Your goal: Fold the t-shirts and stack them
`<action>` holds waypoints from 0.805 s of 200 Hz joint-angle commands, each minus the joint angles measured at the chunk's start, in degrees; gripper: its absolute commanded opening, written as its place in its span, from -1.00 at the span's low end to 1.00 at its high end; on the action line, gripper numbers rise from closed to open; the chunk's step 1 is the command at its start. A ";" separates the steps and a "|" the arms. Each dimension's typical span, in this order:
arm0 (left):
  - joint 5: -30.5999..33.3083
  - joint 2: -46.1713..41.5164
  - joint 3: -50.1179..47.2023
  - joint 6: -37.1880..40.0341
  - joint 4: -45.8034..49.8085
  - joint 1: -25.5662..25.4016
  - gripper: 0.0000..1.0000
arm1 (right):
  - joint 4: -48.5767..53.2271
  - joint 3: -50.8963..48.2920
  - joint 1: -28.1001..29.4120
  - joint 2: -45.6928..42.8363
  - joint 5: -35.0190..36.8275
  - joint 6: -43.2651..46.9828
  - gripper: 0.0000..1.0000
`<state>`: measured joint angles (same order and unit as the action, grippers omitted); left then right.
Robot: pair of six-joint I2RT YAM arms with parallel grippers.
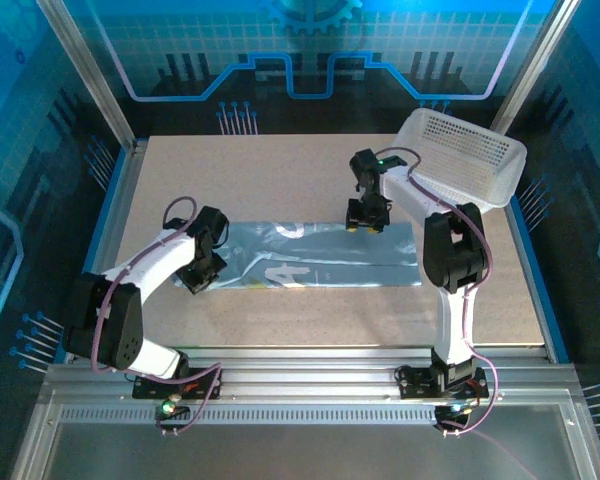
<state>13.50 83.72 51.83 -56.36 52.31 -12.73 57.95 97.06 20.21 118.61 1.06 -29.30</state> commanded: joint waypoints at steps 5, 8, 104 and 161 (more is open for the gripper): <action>2.14 -1.97 -0.84 1.60 4.80 0.33 -0.55 | -0.11 -1.56 0.62 -1.74 -0.54 -0.08 -0.10; 2.15 -2.21 -0.67 1.56 5.22 0.29 -0.37 | -0.20 -1.55 0.70 -1.78 -0.53 -0.07 -0.10; -12.90 15.96 17.52 -3.30 -12.09 0.59 0.20 | -10.91 -11.75 2.60 -13.73 -12.27 0.68 -0.09; -9.27 24.29 23.73 1.18 -9.13 1.57 -0.14 | -12.26 -17.73 3.46 -19.23 -14.26 -0.59 -0.10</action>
<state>3.60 107.37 73.47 -57.17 41.67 -11.75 47.07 81.25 23.00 101.19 -11.00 -29.54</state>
